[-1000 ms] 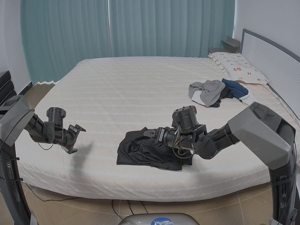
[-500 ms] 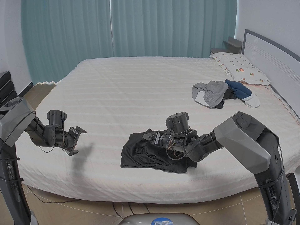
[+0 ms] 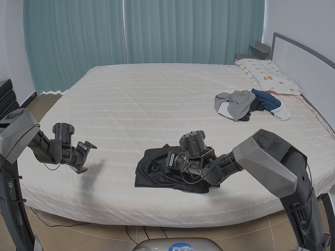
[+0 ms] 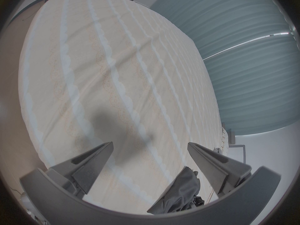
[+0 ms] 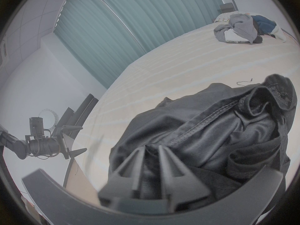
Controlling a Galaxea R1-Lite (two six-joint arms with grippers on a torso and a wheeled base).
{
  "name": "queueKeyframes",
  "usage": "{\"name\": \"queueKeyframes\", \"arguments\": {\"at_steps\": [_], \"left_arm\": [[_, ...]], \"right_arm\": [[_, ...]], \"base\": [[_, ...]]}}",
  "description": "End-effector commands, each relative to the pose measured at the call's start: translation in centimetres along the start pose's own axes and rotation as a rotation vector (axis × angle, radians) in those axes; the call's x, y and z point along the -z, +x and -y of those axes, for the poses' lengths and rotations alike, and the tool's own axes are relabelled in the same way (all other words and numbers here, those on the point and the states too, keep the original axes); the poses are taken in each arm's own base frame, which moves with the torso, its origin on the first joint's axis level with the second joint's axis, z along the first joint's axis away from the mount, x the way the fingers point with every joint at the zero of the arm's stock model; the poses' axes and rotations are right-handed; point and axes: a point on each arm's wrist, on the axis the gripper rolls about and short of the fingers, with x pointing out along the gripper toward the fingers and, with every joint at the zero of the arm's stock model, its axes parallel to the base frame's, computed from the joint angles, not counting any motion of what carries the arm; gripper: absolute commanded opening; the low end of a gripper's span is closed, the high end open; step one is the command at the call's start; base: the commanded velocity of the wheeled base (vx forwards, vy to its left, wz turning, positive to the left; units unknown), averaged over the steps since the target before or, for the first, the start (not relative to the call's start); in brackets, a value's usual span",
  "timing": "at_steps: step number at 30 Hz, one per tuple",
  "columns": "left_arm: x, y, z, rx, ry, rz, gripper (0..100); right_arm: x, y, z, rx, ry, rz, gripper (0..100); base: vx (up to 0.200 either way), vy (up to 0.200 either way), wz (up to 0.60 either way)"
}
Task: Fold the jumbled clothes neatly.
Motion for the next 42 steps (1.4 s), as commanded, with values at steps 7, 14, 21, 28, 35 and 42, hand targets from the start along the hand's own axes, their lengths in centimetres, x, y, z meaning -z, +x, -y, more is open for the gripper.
{"name": "queueKeyframes", "arguments": {"at_steps": [7, 14, 21, 28, 35, 42], "left_arm": [[-0.2, 0.0, 0.2, 0.009, -0.018, 0.0, 100], [-0.2, 0.0, 0.1, 0.008, -0.018, -0.001, 100], [-0.1, 0.0, 0.1, 0.007, -0.02, -0.001, 100], [-0.1, 0.0, 0.1, 0.005, -0.019, -0.001, 100], [-0.1, 0.0, 0.0, 0.002, -0.019, -0.002, 100], [-0.1, 0.0, 0.0, 0.001, -0.019, -0.001, 100]], "right_arm": [[-2.1, -2.2, 1.2, 0.046, 0.017, -0.001, 0], [-5.0, -5.1, 3.3, 0.082, 0.06, 0.039, 0], [-5.4, -7.3, 5.8, 0.141, 0.096, 0.023, 0], [-5.2, -9.8, 8.7, 0.181, 0.133, -0.023, 0], [-3.9, -10.5, 11.4, 0.232, 0.145, -0.085, 0], [-3.1, -10.3, 12.1, 0.2, 0.162, -0.138, 0]], "base": [[0.0, 0.0, 0.0], [0.0, 0.0, 0.0], [0.0, 0.0, 0.0], [0.0, 0.0, 0.0], [0.0, 0.0, 0.0], [0.0, 0.0, 0.0]]}}
